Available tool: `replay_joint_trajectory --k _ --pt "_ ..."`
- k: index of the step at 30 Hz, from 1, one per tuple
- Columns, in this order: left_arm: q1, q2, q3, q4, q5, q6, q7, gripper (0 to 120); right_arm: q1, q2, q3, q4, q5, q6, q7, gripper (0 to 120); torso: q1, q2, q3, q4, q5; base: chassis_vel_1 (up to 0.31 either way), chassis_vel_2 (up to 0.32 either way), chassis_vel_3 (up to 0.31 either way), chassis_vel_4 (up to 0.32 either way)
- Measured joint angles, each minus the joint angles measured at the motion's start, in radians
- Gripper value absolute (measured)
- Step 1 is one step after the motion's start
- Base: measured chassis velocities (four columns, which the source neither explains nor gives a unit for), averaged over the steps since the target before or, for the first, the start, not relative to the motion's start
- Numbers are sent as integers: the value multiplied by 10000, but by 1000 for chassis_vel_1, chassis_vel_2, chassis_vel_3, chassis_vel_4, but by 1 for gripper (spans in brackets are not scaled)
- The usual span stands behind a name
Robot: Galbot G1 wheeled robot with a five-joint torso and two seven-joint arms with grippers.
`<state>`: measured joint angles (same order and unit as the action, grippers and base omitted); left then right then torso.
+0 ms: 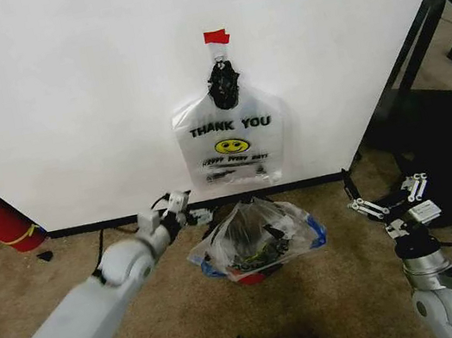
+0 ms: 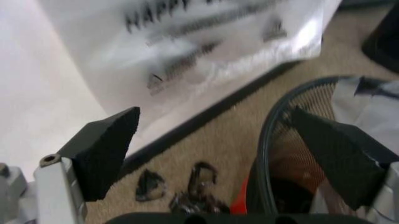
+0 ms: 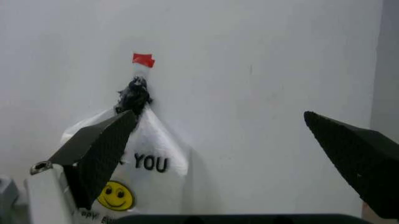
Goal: Pick up the garbage bag from the wall and place it over the trash bin.
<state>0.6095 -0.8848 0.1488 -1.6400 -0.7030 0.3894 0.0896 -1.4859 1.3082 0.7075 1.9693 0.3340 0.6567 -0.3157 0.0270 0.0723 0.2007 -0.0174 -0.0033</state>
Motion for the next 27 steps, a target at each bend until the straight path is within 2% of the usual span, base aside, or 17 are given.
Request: replay_joint_trajectory --k 6,15,21,24,26,27 --pt "-594 -300 305 248 310 1572 274 98 15 27 12 -111 9 69 2 100 0 0 0 5 -5 0 0 0 0" --pt "-1283 -819 1144 949 1068 2757 682 100 42 188 -99 -308 -7 164 -58 100 -1 0 -1 2 -5 0 0 0 0" --pt "-1486 -1192 1619 1353 1490 2864 664 98 -11 333 -120 -309 -48 202 -74 100 -1 0 -1 1 -5 0 0 0 0" --pt "-1560 -1300 1746 1473 1576 2865 638 93 -28 343 -120 -294 -56 213 -76 100 -2 0 -3 0 -5 0 0 0 0" --pt "-1597 -1350 1832 1523 1621 2891 616 84 -55 348 -119 -293 -59 238 -78 100 -2 0 -3 1 -5 0 0 0 0" --pt "-1599 -1352 1838 1524 1624 2897 615 84 -57 349 -119 -292 -59 241 -78 100 -2 0 -3 1 -5 0 0 0 0"
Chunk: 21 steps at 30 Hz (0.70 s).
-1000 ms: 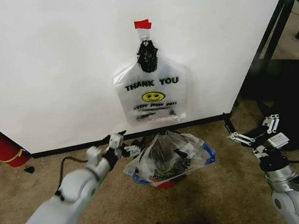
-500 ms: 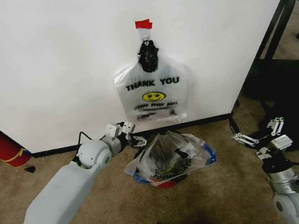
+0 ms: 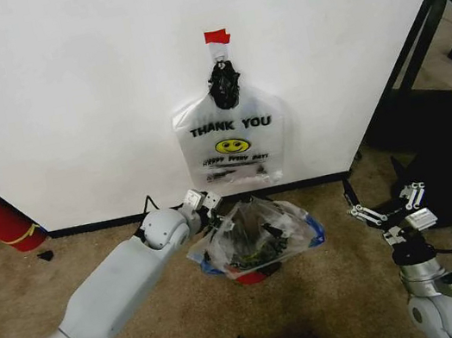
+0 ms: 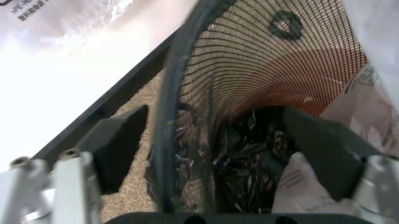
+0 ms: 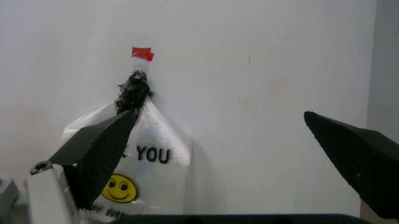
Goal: Pick up the garbage bag from the wall and place it over the trash bin.
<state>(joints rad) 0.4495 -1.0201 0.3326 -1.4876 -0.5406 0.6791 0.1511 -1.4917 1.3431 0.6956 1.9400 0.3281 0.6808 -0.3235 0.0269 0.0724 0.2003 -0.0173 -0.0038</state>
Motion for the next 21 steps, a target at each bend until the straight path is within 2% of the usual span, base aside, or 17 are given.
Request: replay_joint_trajectory --k 2,4,9,10,15,17,21 --pt "-13 -4 38 -1 22 96 -8 71 -25 14 -2 -31 -5 53 -6 100 0 0 0 1 1 0 0 0 0" --pt "-13 2 38 -15 22 144 -11 68 -29 21 -9 -48 -9 76 -12 100 0 0 0 0 0 0 0 0 0" --pt "200 73 -165 -287 -189 431 -302 45 -20 -5 -27 -134 -23 148 -33 100 0 0 0 1 0 0 0 0 0" --pt "200 73 -165 -287 -189 431 -302 45 -20 -5 -27 -134 -23 148 -33 100 0 0 0 1 0 0 0 0 0" --pt "714 154 -720 -825 -890 609 -1291 23 14 -104 -41 -291 -24 224 -34 100 0 0 2 -1 -2 0 0 0 0" --pt "816 198 -818 -929 -1004 609 -1453 22 20 -118 -49 -316 -24 231 -34 100 0 0 2 -1 -2 0 0 0 0" --pt "1479 446 -1449 -1516 -1862 610 -2503 5 91 -181 -126 -471 -30 266 -46 100 1 -1 3 1 -5 0 0 0 0"
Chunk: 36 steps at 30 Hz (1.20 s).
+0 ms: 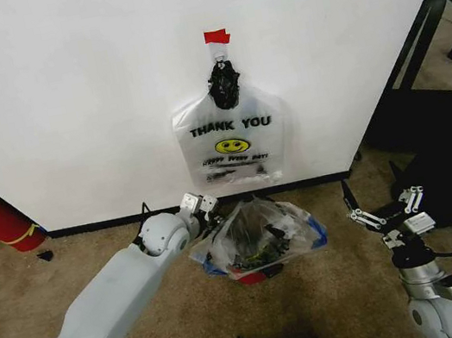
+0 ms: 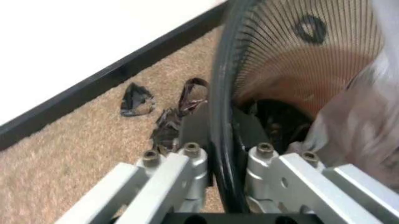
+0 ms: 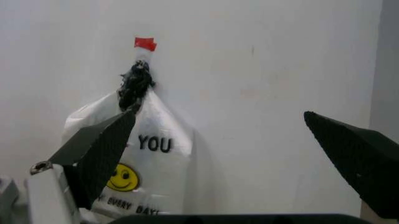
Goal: Pick up the garbage bag from the wall and place it over the trash bin.
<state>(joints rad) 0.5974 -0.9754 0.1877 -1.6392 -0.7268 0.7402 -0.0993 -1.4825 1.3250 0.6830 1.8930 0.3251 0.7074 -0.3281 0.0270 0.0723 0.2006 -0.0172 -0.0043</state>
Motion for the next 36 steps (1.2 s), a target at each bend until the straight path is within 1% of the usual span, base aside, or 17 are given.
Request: replay_joint_trajectory --k 2,4,5,8,9,13,15,16,17,19,21,23,24,27,30,32,36 --pt "202 51 -239 -149 -197 -6 -294 3 17 -6 -22 -46 -6 7 -11 100 -1 1 -2 -5 1 0 0 0 0" --pt "659 125 -695 -457 -691 -14 -1097 3 65 -20 -74 -171 -37 33 -57 100 -1 1 -1 1 6 0 0 0 0" --pt "737 134 -768 -505 -784 -14 -1247 3 71 -21 -79 -185 -41 35 -63 100 -1 1 -1 1 5 0 0 0 0" --pt "1918 145 -1850 -1396 -2286 -18 -2968 3 226 -45 -178 -543 -139 75 -150 100 -1 1 -1 2 4 0 0 0 0" --pt "1918 145 -1850 -1396 -2286 -18 -2968 3 226 -45 -178 -543 -139 75 -150 100 -1 1 -1 2 4 0 0 0 0" --pt "3185 99 -2796 -2589 -4042 -76 -4785 3 387 -41 -286 -929 -216 155 -280 100 -1 1 -1 1 6 0 0 0 0" --pt "3718 -5 -3000 -3066 -4374 -451 -5529 3 430 10 -345 -1078 -260 206 -327 100 -1 0 -1 3 4 0 0 0 0" --pt "3718 -5 -3000 -3066 -4374 -451 -5529 3 430 10 -345 -1078 -260 206 -327 100 -1 0 -1 3 4 0 0 0 0" --pt "3949 -116 -3089 -3280 -4558 -712 -6003 3 437 50 -366 -1152 -296 238 -360 100 -1 1 -1 3 4 0 0 0 0" --pt "4248 -489 -3183 -3636 -5020 -1231 -7070 3 408 133 -377 -1220 -340 314 -414 100 -1 1 -2 3 8 0 0 0 0" --pt "4503 -870 -3201 -3902 -5258 -1731 -7807 3 346 191 -383 -1244 -357 385 -443 100 -1 1 -2 -7 4 0 0 0 0" --pt "4877 -1255 -3226 -4183 -5345 -2275 -8329 3 311 201 -384 -1264 -362 446 -477 100 -1 1 -2 -6 7 0 0 0 0" --pt "4877 -1255 -3226 -4183 -5345 -2275 -8329 3 311 201 -384 -1264 -362 446 -477 100 -1 1 -2 -6 7 0 0 0 0" --pt "5500 -1804 -3323 -4362 -5042 -2949 -8551 3 258 177 -350 -1301 -357 569 -496 100 -1 1 -2 3 5 0 0 0 0" --pt "6047 -2396 -3457 -4410 -4306 -3494 -8713 3 152 129 -298 -1342 -333 718 -496 100 -1 1 -2 0 6 0 0 0 0" --pt "6190 -2585 -3514 -4435 -4064 -3631 -8777 3 118 112 -284 -1358 -327 764 -496 100 -1 1 -2 0 7 0 0 0 0" --pt "6696 -3464 -3833 -4563 -2672 -4040 -8777 3 71 76 -263 -1489 -325 905 -513 100 -1 1 -3 1 9 0 0 0 0"
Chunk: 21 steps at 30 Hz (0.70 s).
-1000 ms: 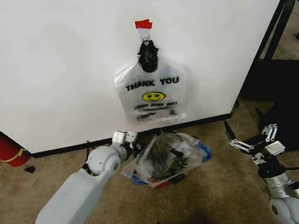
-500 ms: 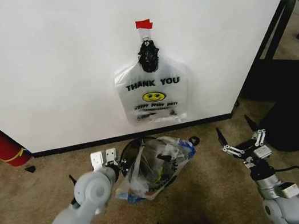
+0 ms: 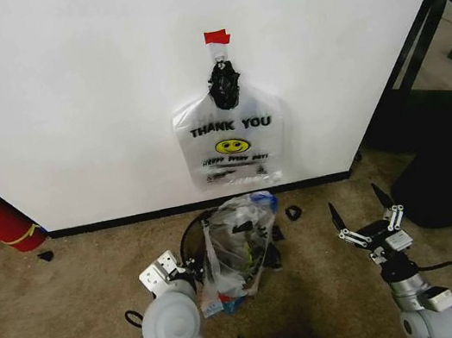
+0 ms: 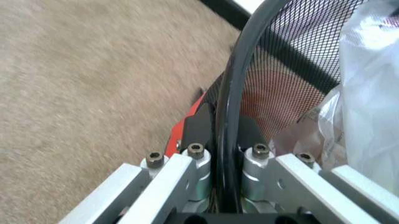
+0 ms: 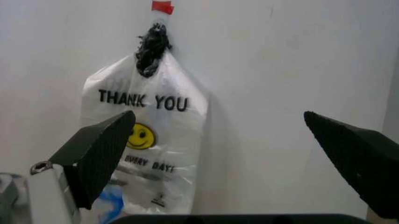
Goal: Pick up the garbage bag from the wall and place it over the trash bin.
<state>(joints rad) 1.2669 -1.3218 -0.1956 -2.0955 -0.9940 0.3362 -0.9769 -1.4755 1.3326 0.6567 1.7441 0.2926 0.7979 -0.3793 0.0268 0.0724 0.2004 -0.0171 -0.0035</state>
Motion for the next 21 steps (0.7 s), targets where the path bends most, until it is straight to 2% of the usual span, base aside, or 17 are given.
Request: replay_joint_trajectory --k 2,7,12,21 --pt "108 -261 -61 0 380 -71 34 3 1 0 0 -26 -4 3 -9 100 0 0 0 0 -2 0 0 0 0" --pt "345 -1478 -203 155 1067 -87 129 3 90 61 -70 -95 -96 -66 -61 100 0 0 0 -3 -2 0 0 0 0" --pt "452 -2105 -74 326 1300 18 93 3 181 111 -142 -158 -147 -133 -78 100 0 0 0 0 -1 0 0 0 0" --pt "660 -2487 308 607 1959 56 227 2 198 -13 -114 -346 -80 -13 -115 100 0 0 1 -1 0 0 0 0 0"
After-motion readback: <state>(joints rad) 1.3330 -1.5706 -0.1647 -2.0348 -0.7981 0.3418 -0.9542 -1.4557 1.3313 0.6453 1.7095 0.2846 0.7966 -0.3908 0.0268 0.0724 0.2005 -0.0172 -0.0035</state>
